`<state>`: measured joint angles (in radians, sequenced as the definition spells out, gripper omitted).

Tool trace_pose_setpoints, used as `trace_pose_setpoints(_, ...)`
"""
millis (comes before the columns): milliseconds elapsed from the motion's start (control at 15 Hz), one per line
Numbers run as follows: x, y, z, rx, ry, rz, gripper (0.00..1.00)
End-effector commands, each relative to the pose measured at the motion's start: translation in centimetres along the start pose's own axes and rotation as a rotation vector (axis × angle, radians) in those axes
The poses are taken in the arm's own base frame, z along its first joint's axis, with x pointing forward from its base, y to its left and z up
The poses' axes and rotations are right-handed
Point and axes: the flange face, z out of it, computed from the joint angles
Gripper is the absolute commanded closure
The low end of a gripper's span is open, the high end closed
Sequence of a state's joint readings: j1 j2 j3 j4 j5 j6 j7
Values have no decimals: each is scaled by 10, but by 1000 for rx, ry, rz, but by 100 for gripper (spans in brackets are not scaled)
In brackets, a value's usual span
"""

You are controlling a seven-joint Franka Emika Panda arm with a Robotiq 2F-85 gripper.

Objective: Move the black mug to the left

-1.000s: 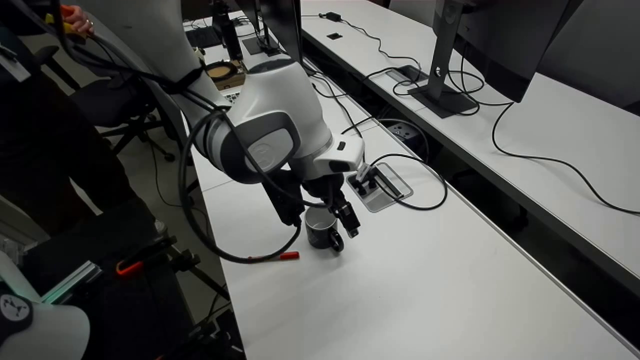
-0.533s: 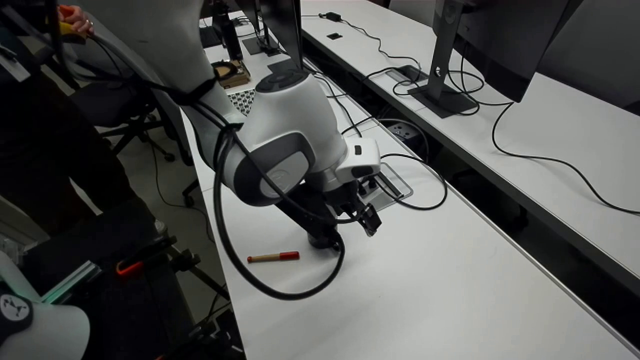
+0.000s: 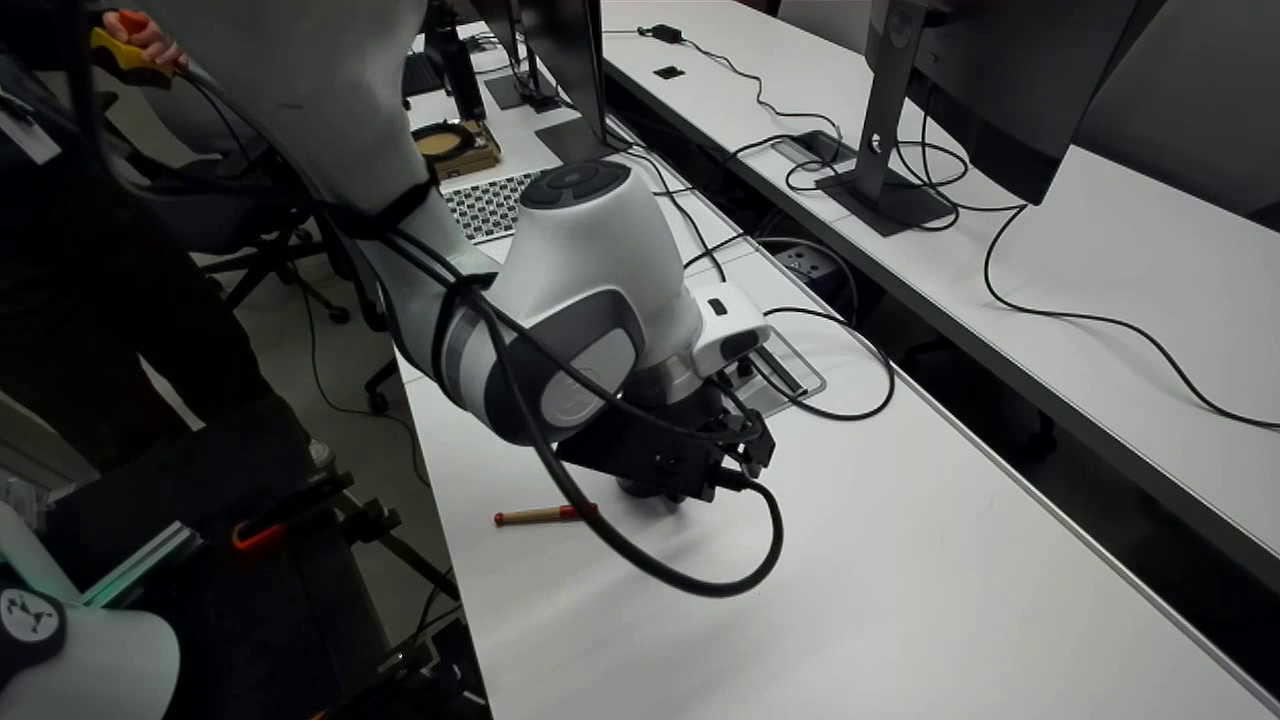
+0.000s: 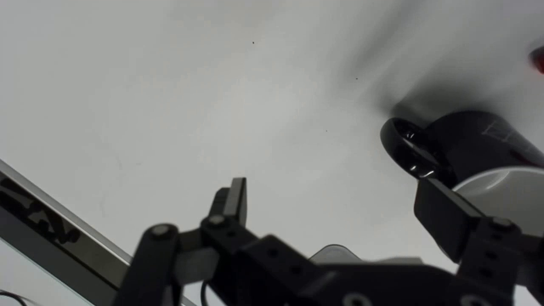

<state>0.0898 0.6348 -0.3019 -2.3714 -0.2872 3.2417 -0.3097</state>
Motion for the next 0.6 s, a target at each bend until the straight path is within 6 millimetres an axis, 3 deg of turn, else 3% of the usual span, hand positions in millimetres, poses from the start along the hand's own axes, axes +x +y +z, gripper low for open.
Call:
trace_pose_setpoints(0, -7, -8, 7, 7, -21, -197, 0)
trace_pose_setpoints(133, -7, -8, 10, -1, -33, -278, 0)
trace_pose_setpoints(200, -5, -8, 7, 11, -19, -191, 0)
trace_pose_setpoints(533, -4, -6, 8, -12, -21, -254, 0)
